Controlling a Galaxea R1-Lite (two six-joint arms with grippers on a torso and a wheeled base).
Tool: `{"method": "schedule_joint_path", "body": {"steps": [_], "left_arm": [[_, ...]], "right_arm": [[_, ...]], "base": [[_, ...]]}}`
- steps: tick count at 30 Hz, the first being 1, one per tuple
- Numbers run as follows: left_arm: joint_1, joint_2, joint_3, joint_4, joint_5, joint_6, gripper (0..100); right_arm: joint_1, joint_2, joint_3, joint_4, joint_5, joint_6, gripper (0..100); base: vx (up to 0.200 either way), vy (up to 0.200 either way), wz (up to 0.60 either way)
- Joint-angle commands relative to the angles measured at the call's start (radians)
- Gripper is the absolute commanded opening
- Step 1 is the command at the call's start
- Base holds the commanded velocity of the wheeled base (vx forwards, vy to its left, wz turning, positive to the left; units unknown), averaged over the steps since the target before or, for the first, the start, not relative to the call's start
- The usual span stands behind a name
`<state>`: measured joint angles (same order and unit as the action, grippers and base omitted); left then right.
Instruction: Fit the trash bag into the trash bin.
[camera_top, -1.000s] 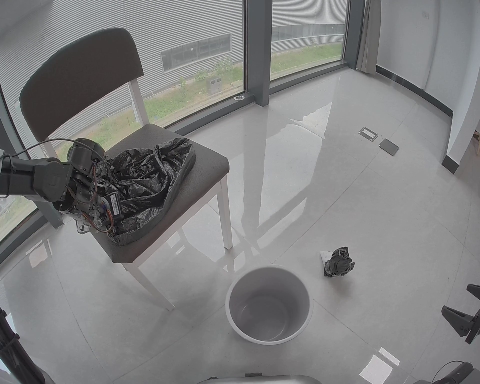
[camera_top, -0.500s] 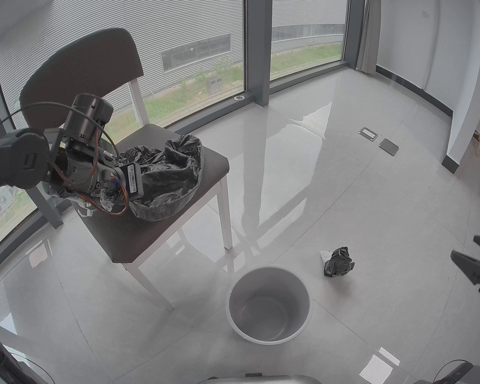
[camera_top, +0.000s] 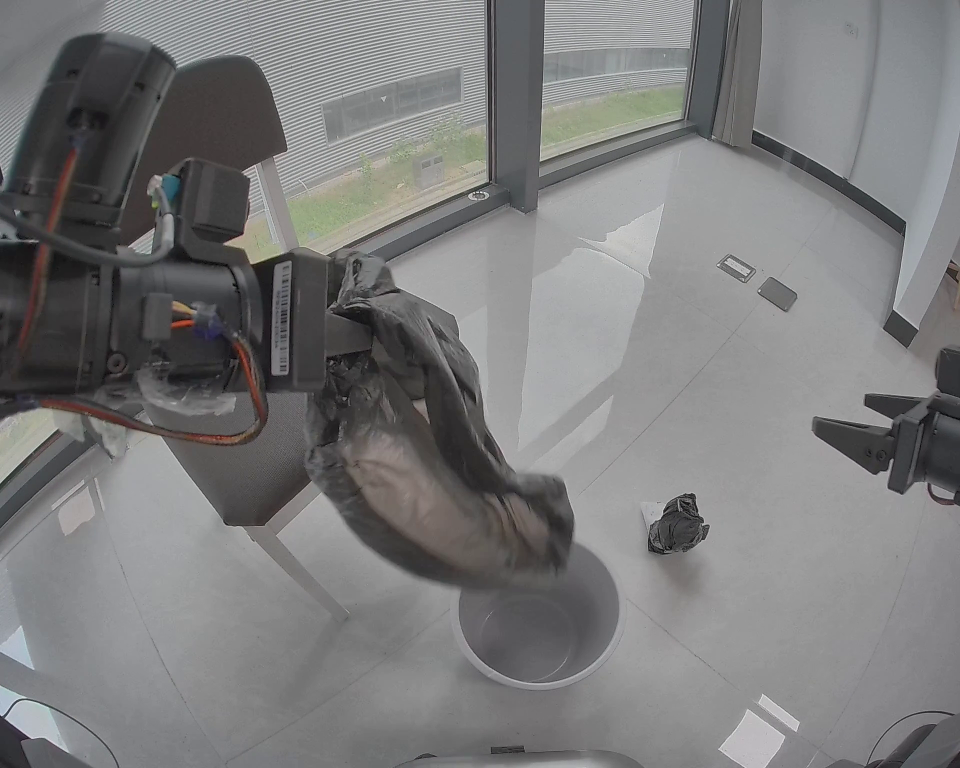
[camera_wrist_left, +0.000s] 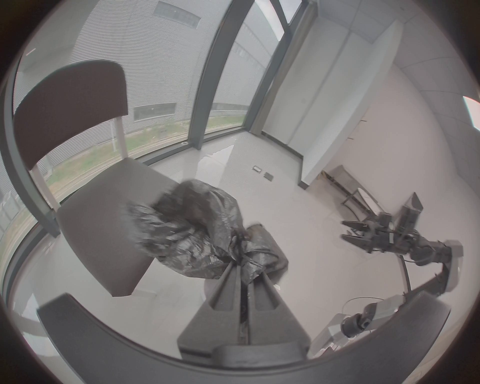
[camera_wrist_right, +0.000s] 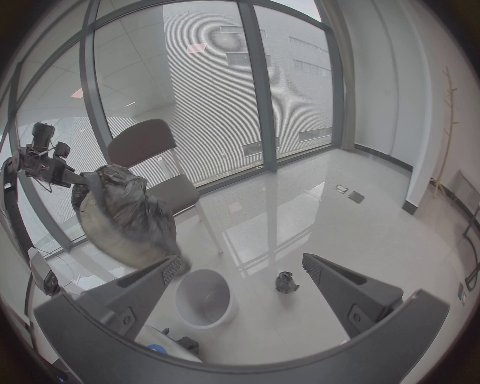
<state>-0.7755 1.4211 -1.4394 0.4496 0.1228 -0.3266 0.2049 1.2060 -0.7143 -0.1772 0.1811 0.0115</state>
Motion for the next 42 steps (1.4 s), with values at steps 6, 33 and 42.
{"method": "schedule_joint_path", "body": {"steps": [6,33,42], "left_arm": [[-0.093,0.015,-0.099,0.009,0.089,-0.002,0],[-0.079,0.229,-0.516,0.12,0.235,-0.023,0],[-0.065,0.231,-0.55,0.123,0.235,-0.023,0]], "right_arm": [[0.231,0.095,-0.011,0.001,-0.009,0.005,100],[0.502,0.437,-0.162,-0.064,-0.15,0.007,100],[0.518,0.595,-0.291,-0.065,-0.152,-0.007,100]], "base": [[0.0,0.0,0.0],[0.0,0.0,0.0],[0.0,0.0,0.0]]}}
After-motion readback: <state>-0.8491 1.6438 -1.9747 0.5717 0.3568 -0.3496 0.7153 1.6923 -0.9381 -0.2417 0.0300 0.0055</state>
